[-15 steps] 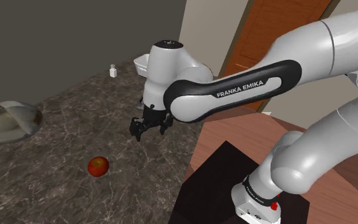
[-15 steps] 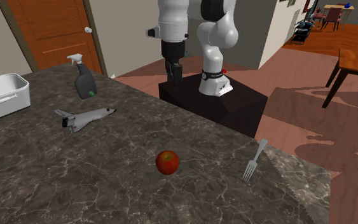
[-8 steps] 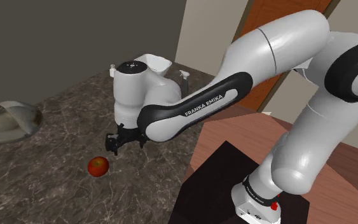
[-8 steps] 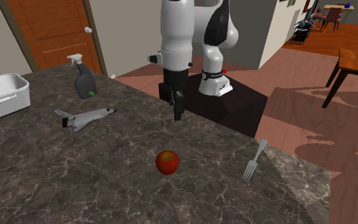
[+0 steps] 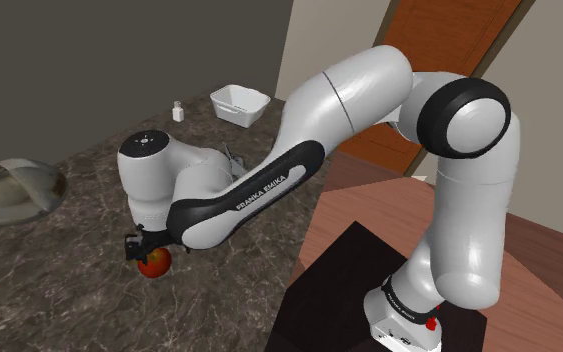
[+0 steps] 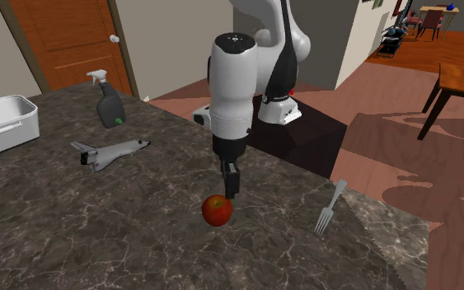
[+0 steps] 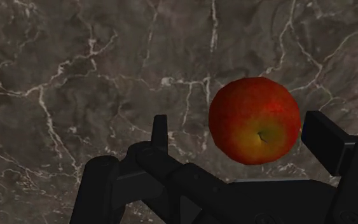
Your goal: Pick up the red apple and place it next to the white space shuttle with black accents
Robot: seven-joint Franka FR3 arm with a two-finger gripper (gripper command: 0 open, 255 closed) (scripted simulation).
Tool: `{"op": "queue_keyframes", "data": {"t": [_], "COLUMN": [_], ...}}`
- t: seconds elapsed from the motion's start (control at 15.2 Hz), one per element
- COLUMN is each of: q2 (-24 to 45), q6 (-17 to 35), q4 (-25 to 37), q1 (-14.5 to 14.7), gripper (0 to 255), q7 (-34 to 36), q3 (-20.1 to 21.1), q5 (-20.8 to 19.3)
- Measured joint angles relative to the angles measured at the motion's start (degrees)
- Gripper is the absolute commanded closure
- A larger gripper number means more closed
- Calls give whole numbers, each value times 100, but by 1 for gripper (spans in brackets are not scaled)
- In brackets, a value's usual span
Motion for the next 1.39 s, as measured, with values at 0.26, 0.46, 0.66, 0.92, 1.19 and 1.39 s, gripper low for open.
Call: {"op": "queue_keyframes", "data": {"t": [0.26,0.46,0.66,0.92,1.19,1.39], "q2": [679,869,1046,1103,1106,1105], "q6": [-115,-21,139,200,203,203], "q4": [688,769,778,771,772,772], "q1": [363,425,466,480,482,482], "gripper": [0,0,0,0,255,255], "q7": [300,358,408,431,433,433], "q3": [-195,-267,-342,-369,-370,-369], "q5": [-281,-370,-465,-498,-500,-499]}}
